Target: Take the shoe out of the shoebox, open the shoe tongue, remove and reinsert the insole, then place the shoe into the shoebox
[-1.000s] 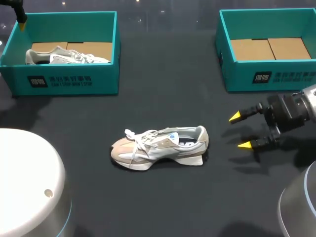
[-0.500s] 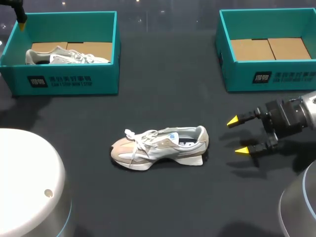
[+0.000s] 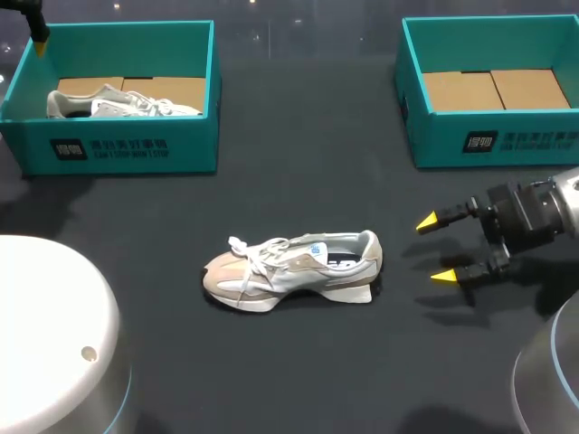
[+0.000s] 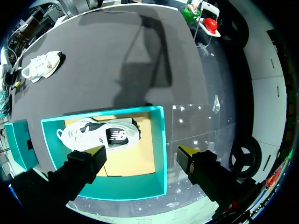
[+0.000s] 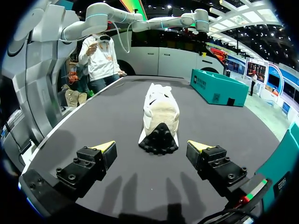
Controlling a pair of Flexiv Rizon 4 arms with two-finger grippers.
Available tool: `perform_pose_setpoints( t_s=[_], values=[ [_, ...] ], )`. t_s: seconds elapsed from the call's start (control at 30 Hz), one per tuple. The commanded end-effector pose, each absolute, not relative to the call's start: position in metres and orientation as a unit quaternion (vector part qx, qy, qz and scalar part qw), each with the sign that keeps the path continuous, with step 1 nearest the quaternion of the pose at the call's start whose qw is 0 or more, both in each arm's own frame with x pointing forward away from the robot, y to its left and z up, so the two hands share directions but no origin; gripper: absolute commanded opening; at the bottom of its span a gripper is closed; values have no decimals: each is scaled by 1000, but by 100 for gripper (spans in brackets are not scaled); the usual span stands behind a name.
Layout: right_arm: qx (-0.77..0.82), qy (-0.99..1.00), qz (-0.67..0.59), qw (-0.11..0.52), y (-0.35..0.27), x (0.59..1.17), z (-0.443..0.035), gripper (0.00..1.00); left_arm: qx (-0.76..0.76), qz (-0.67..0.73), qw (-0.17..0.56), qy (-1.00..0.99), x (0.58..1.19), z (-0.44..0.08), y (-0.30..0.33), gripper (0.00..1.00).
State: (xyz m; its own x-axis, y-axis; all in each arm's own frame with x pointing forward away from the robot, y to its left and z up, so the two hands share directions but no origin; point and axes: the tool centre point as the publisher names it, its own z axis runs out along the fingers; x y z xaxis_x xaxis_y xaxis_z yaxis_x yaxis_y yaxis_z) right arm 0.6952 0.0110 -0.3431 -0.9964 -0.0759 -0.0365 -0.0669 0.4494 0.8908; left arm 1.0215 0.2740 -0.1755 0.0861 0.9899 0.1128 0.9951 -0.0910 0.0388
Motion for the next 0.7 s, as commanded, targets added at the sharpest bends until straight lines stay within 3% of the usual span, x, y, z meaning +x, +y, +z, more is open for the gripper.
perform_pose_setpoints(
  t_s=[0.03, 0.7],
  values=[
    [41, -852, -521, 4, 12, 695, -343, 100, -737, -56, 23, -673, 1021, -175, 274, 100],
    [-31, -869, -494, -4, 31, 705, -367, 100, -737, -56, 23, -673, 1021, -175, 274, 100]
  ],
)
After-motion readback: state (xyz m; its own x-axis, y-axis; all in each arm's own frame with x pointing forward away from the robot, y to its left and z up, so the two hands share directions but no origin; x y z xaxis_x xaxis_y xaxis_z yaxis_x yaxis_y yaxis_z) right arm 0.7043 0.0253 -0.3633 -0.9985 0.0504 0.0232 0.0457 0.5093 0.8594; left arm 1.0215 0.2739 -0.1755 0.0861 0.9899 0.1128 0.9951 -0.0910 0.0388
